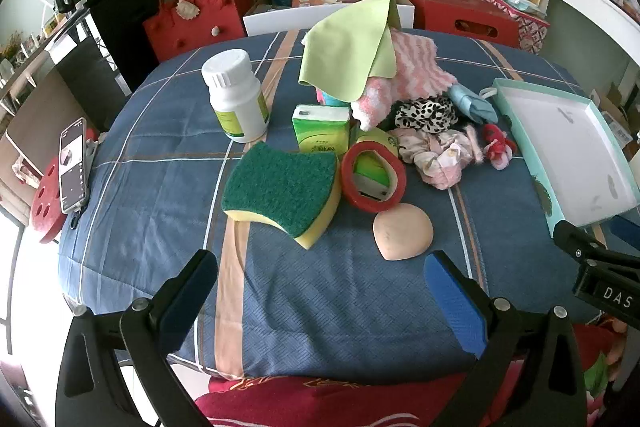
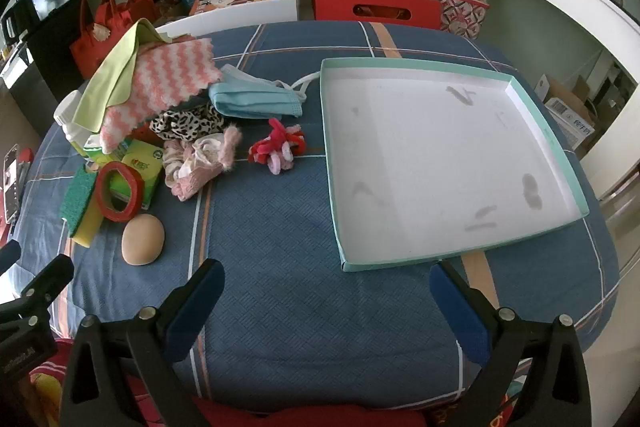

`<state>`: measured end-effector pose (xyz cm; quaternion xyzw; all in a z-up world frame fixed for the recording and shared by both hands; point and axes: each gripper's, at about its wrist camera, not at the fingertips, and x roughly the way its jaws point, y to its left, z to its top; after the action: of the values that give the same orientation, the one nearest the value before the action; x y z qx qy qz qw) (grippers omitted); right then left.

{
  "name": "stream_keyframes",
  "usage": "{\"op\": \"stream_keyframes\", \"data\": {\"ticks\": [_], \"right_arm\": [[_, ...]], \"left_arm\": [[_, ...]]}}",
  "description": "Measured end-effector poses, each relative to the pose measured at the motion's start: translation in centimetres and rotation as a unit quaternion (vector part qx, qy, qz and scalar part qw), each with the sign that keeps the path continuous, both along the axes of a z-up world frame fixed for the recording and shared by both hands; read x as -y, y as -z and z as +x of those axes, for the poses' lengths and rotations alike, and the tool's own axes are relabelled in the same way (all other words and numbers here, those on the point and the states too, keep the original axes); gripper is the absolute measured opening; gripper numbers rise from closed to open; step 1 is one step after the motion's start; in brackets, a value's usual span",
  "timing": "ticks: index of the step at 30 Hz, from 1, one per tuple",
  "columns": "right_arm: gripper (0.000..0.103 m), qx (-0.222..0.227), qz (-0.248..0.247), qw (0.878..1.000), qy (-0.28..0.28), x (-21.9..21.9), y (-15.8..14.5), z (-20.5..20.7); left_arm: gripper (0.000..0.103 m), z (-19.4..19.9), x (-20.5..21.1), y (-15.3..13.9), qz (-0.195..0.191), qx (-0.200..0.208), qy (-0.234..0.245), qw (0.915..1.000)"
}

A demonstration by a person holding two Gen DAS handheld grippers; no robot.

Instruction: Organize soft objects

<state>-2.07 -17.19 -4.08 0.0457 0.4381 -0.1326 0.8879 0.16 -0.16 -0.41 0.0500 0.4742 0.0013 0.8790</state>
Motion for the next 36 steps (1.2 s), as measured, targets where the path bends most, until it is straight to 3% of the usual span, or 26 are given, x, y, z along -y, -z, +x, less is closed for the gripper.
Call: {"op": "stream_keyframes", "data": {"ticks": [36], "right_arm": [[0.103,-0.002,0.0,1.0,0.0,-0.04,0.11,0.06]], "left_arm": [[0.103,0.05,-0.06,0.11,0.0,-0.003,-0.004,1.0]]}}
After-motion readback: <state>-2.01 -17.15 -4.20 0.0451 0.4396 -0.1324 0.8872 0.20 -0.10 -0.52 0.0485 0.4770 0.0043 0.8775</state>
